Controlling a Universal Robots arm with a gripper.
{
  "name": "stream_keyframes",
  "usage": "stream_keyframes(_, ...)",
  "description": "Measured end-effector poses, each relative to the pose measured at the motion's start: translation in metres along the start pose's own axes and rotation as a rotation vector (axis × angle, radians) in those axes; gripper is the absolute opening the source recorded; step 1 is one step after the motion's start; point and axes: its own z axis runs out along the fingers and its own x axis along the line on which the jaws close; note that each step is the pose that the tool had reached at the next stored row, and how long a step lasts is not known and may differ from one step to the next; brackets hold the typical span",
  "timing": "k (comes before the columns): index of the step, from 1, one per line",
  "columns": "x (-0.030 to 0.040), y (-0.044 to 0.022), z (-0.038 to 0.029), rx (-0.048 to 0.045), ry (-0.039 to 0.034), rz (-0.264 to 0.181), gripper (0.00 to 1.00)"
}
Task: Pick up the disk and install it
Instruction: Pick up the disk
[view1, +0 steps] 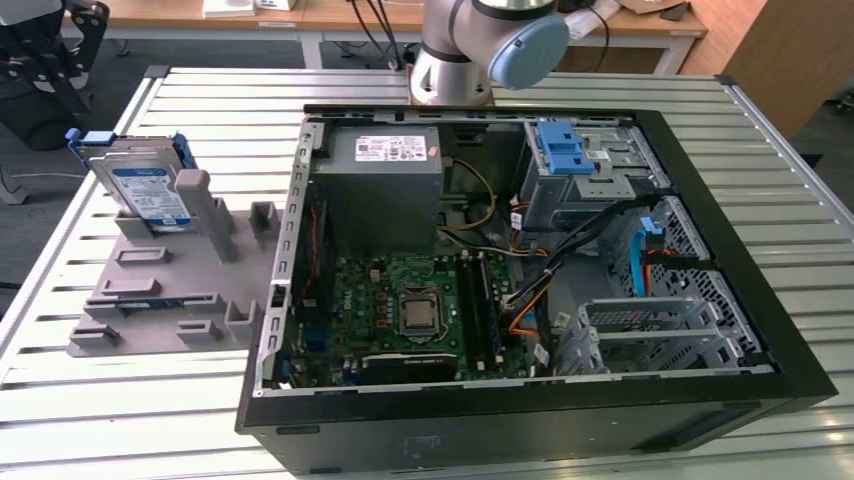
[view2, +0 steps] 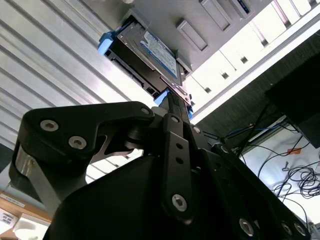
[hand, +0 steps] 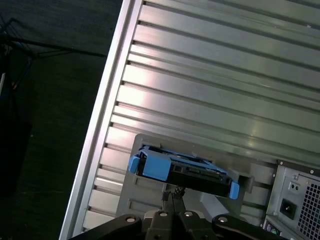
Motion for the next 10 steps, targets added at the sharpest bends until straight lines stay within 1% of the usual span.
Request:
stream_keyframes(3, 0.0, 0.0, 0.0, -0.0003, 0.0009, -0.021, 0.11)
stream_keyframes(6, 0.0, 0.0, 0.0, -0.0007, 0.0023, -0.052, 0.11)
stream_keyframes(10, 0.0, 0.0, 0.0, -0.0016, 0.005, -0.115, 0.11)
